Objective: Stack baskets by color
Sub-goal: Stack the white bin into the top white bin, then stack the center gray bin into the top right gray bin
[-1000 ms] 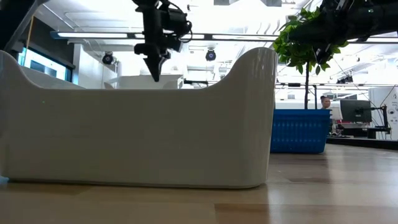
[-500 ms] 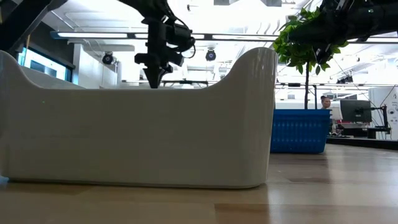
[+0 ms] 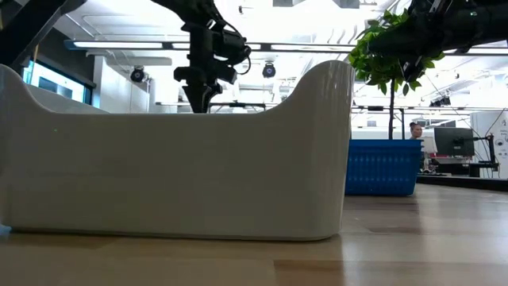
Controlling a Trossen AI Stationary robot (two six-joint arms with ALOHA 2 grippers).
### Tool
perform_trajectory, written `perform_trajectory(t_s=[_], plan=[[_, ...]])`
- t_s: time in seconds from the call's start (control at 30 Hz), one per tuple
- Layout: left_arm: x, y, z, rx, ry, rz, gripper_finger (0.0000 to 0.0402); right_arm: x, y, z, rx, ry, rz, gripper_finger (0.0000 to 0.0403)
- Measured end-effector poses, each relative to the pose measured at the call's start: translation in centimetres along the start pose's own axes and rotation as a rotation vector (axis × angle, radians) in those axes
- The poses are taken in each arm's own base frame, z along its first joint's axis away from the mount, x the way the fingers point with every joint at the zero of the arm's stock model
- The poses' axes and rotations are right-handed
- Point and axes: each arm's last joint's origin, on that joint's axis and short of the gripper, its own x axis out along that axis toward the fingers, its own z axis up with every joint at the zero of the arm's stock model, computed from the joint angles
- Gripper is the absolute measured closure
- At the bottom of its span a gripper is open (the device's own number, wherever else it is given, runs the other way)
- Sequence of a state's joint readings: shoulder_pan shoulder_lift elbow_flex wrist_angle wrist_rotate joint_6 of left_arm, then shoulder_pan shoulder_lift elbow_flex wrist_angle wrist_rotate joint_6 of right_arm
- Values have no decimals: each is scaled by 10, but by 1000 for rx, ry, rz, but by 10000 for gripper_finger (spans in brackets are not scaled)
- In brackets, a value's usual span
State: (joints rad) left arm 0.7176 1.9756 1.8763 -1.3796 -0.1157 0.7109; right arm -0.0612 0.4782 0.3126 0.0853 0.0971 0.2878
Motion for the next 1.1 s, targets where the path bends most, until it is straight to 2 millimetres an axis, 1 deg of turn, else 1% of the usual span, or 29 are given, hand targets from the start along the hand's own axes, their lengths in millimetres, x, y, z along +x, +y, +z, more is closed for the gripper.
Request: perform_trajectory(t_s=[0.13, 0.23, 0.3, 0.4, 0.47, 0.53, 0.63, 0.7, 0.77, 0.9, 1.03, 1.1], plan=[[-9, -2, -2, -7, -9, 39, 206, 0, 0, 0, 0, 0, 0, 402], [-21, -3, -6, -56, -48, 72, 179, 0, 0, 0, 0, 0, 0, 402], [-31, -3, -10, -128, -94, 80, 169, 0, 0, 0, 0, 0, 0, 402], [-49, -3, -20, -340, -189, 72, 167, 0, 0, 0, 0, 0, 0, 402], [-62, -4, -27, -458, -291, -6, 170, 0, 0, 0, 0, 0, 0, 402], [-78, -8, -31, -513, -446, -91, 176, 0, 0, 0, 0, 0, 0, 402], [-96, -23, -37, -481, -714, -173, 185, 0, 0, 0, 7, 0, 0, 402], [-101, -38, -41, -459, -860, -188, 189, 0, 0, 0, 26, 0, 1, 402], [-97, -54, -45, -463, -970, -188, 192, 0, 0, 0, 26, 0, 1, 402], [-78, -96, -58, -459, -1174, -196, 194, 0, 0, 0, 22, 0, 1, 402], [-45, -140, -69, -511, -1311, -199, 194, 0, 0, 0, 21, 0, 1, 402], [-33, -159, -75, -539, -1390, -188, 194, 0, 0, 0, 25, 0, 2, 402]])
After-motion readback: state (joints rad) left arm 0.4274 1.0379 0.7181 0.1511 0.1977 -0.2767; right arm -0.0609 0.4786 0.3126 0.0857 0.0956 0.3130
